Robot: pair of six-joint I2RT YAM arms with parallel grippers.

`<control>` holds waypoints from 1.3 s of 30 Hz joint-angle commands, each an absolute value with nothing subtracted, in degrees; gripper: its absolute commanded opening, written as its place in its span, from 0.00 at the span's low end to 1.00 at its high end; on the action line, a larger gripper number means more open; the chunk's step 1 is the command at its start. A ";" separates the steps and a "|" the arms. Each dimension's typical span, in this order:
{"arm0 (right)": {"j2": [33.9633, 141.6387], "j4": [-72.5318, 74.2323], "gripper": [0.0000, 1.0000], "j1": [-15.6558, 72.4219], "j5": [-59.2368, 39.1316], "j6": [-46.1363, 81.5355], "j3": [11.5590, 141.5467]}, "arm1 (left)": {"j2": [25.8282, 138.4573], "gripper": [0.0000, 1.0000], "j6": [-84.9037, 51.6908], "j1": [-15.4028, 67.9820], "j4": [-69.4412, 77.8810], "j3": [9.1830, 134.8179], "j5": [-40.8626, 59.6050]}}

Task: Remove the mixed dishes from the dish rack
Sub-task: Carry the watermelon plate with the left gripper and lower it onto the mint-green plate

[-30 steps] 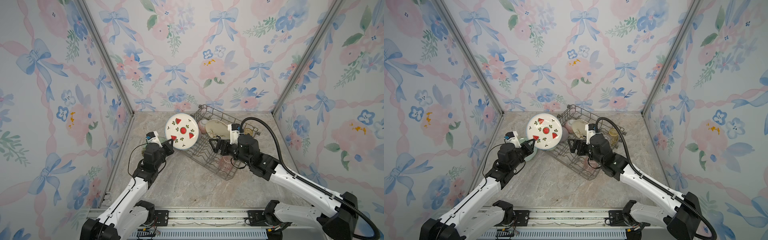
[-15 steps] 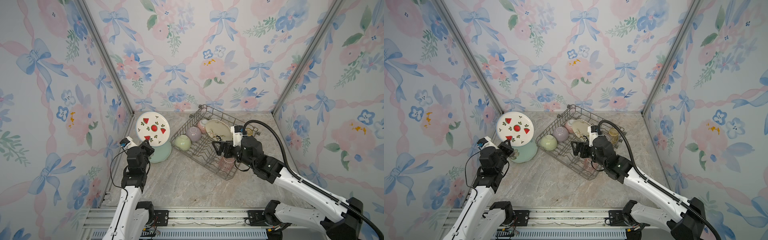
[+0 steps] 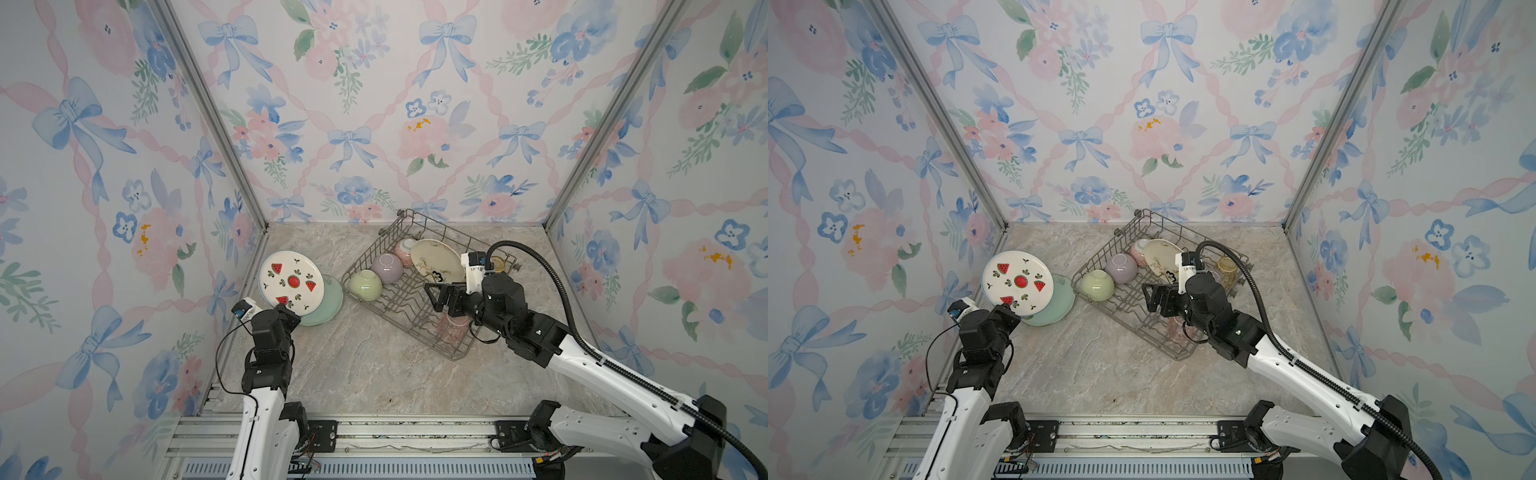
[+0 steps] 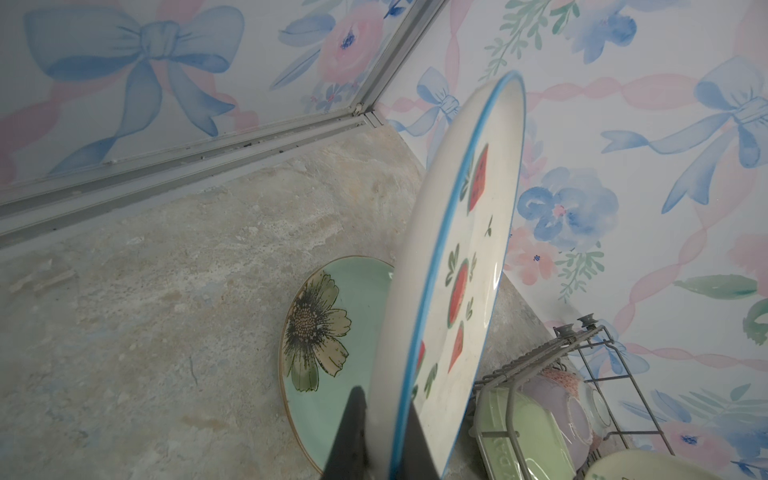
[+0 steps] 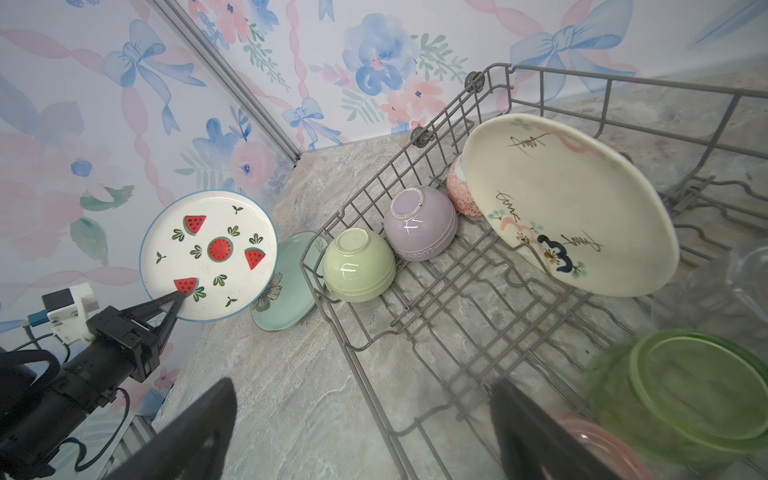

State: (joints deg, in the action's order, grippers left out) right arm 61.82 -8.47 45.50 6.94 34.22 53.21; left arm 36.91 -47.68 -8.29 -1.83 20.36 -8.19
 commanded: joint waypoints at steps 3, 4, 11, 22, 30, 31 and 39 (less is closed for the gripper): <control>61.27 -10.05 0.97 45.85 7.70 33.42 52.14 | 36.62 0.00 -49.20 -8.70 6.17 19.21 -4.38; 61.13 -10.18 0.97 45.84 7.94 33.40 51.97 | 37.01 0.00 -49.35 -8.74 6.24 19.07 -3.95; 60.02 -10.82 0.97 45.79 8.40 33.66 51.06 | 39.30 0.00 -50.26 -8.88 6.87 17.79 -1.19; 59.80 -12.34 0.97 45.83 8.57 33.75 50.93 | 43.43 0.00 -52.38 -9.06 10.42 16.30 3.67; 60.25 -12.33 0.97 45.75 8.26 34.28 50.71 | 46.15 0.00 -52.16 -9.27 10.66 16.46 4.46; 60.22 -12.33 0.97 45.78 8.28 34.28 50.83 | 46.41 0.00 -52.05 -9.39 10.47 16.61 4.40; 60.99 -12.77 0.98 45.79 7.87 34.10 51.51 | 48.20 0.00 -51.46 -11.63 9.93 17.38 5.60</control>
